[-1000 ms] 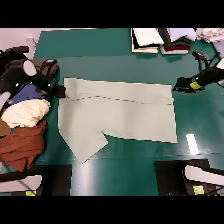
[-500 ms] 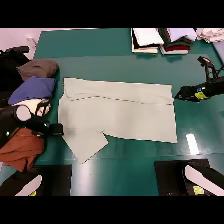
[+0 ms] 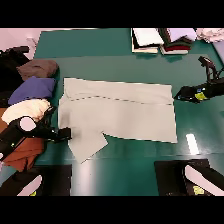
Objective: Fold the shirts.
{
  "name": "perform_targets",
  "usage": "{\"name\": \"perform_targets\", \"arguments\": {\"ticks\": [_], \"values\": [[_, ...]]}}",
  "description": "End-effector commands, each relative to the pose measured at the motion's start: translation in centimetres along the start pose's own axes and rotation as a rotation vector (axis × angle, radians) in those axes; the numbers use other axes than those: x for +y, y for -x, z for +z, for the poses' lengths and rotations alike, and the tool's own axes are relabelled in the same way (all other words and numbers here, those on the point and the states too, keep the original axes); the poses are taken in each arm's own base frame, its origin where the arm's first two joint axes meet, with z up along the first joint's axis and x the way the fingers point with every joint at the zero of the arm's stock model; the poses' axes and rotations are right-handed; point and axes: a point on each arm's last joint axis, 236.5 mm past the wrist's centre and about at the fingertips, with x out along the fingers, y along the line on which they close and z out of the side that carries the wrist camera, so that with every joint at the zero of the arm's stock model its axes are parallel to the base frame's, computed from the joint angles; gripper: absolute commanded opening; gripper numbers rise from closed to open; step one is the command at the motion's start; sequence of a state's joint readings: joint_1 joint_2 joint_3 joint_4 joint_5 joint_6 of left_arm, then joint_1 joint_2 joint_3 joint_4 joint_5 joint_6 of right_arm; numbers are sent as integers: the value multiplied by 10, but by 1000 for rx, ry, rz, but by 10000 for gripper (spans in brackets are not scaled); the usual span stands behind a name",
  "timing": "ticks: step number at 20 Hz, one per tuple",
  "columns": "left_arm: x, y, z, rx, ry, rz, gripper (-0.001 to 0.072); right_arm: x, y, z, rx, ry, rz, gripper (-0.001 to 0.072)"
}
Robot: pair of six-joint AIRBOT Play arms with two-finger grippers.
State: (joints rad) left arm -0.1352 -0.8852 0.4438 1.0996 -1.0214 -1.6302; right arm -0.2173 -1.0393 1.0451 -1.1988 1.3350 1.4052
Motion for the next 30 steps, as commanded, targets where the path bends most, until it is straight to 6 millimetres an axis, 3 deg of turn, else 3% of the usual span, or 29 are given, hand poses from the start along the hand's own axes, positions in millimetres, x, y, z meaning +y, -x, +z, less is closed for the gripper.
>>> {"name": "perform_targets", "arguments": {"ticks": [1, 3, 5, 6, 7, 8, 10, 13, 15, 16, 18, 19, 20, 22, 24, 27, 30], "values": [[-13, 6, 11, -37, -63, -34, 25, -9, 3, -15, 59, 10, -4, 386], [-16, 15, 14, -29, -92, -21, 25, -29, 1, -43, 138, -62, -4, 385], [-18, 22, 19, -38, -115, -13, 25, -66, -9, -90, 239, -175, -56, 397], [-19, 23, 22, -48, -122, -14, 25, -85, -16, -118, 292, -242, -84, 551], [-20, 24, 23, -52, -123, -16, 25, -95, -24, -143, 340, -311, -84, 590], [-20, 24, 25, -59, -127, -16, 24, -98, -33, -166, 381, -383, -60, 588], [-20, 24, 25, -61, -141, -14, 25, -96, -53, -191, 433, -446, -27, 503], [-20, 24, 26, -67, -142, -14, 25, -71, -79, -191, 438, -472, 86, 488], [-20, 24, 27, -68, -142, -13, 25, -55, -91, -189, 474, -442, 123, 434], [-20, 24, 26, -66, -143, -13, 24, -49, -97, -188, 491, -410, 128, 377], [-19, 24, 22, -48, -154, -11, 24, -39, -101, -184, 527, -307, 112, 149], [-17, 26, 20, -34, -162, -1, 24, -35, -100, -179, 529, -256, 101, 71], [-14, 31, 17, -25, -179, 22, 23, -33, -96, -174, 525, -194, 79, 15], [-8, 50, 15, -66, -199, 66, 23, -36, -79, -163, 501, -98, 9, 14], [-2, 71, -3, -69, -213, 104, 23, -43, -50, -156, 473, -33, -70, 14], [-9, 94, -45, -21, -241, 68, 23, -58, -2, -153, 414, 22, -195, 14], [-17, 107, -50, -24, -264, 54, 23, -61, 23, -132, 285, 26, -243, 14]]}}
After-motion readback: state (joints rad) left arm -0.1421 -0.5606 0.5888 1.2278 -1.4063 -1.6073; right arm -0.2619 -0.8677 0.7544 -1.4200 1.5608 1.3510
